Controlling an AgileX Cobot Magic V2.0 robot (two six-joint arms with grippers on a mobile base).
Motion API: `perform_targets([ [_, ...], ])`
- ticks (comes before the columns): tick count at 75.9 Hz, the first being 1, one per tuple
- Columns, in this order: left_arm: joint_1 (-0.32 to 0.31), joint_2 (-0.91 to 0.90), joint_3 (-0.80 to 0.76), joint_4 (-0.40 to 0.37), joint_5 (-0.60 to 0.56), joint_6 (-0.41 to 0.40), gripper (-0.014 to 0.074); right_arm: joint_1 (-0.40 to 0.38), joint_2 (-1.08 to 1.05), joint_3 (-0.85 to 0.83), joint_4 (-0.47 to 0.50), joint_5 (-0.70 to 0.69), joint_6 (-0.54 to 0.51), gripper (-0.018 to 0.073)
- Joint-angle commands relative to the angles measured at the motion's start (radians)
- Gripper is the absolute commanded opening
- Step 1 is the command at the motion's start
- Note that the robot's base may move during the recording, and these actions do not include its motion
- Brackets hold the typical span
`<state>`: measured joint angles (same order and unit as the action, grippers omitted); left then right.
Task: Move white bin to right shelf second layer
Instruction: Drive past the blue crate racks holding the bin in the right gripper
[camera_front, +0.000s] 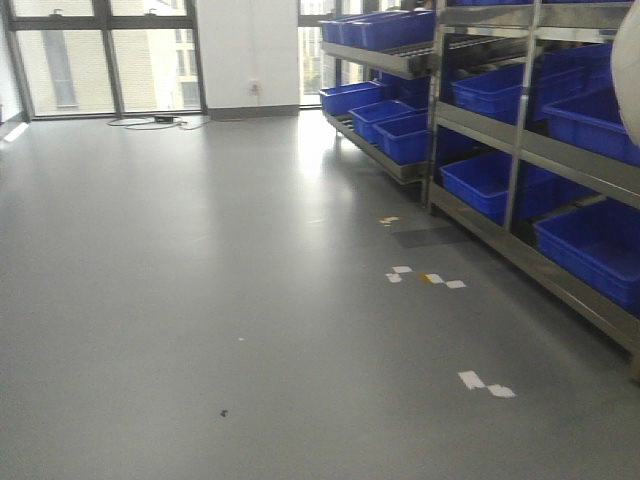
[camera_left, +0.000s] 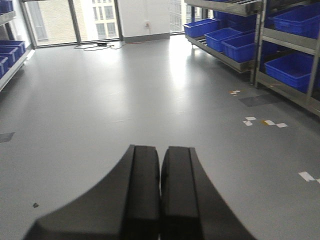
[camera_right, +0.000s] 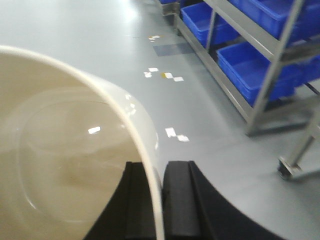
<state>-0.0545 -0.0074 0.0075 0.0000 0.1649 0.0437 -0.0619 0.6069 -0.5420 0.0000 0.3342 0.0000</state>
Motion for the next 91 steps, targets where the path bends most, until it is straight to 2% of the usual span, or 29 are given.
perform_targets([
  [1,-0.003,-0.014,0.037,0.0,-0.087,-0.005,0.0085,0.001,-0.002,-0.033,0.009,-0.101,0.0,0.0048],
  [91,-0.003,-0.014,0.037,0.0,-0.087,-0.005,0.0085,0.001,-0.002,-0.033,0.009,-0.101,0.0,0.0048],
])
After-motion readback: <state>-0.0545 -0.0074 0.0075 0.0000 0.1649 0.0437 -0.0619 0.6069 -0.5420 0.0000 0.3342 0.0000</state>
